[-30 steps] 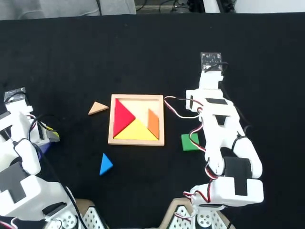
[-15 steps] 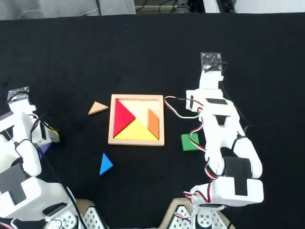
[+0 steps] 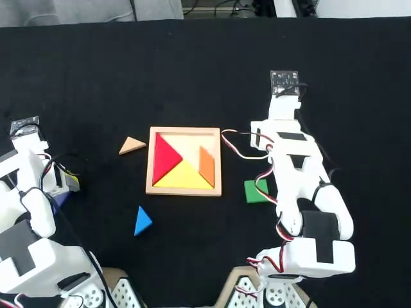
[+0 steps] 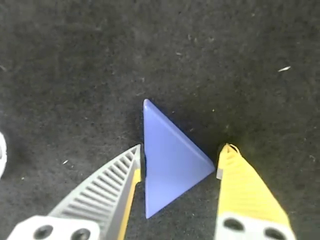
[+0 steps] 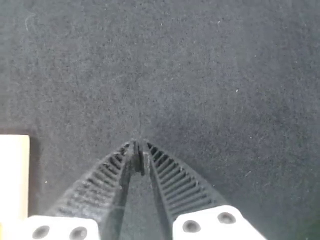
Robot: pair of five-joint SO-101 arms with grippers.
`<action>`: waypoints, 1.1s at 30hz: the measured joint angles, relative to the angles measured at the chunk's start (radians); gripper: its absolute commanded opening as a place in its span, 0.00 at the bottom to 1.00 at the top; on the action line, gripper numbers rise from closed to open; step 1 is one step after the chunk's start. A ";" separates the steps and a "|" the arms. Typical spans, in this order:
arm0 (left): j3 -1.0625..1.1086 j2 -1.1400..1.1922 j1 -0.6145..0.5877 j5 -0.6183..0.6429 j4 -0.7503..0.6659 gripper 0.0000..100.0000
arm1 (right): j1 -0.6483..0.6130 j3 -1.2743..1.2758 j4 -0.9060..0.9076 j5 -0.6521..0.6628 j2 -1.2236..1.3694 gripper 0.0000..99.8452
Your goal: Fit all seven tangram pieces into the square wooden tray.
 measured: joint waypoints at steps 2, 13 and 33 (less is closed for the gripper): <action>0.000 0.000 0.000 0.000 0.000 0.23 | 0.000 0.000 0.000 0.000 0.000 0.01; 0.015 -0.043 0.000 0.072 -0.002 0.23 | 0.000 0.000 0.000 0.000 0.000 0.01; 0.180 -0.334 0.031 0.146 -0.003 0.32 | 0.000 0.000 0.000 0.000 0.000 0.01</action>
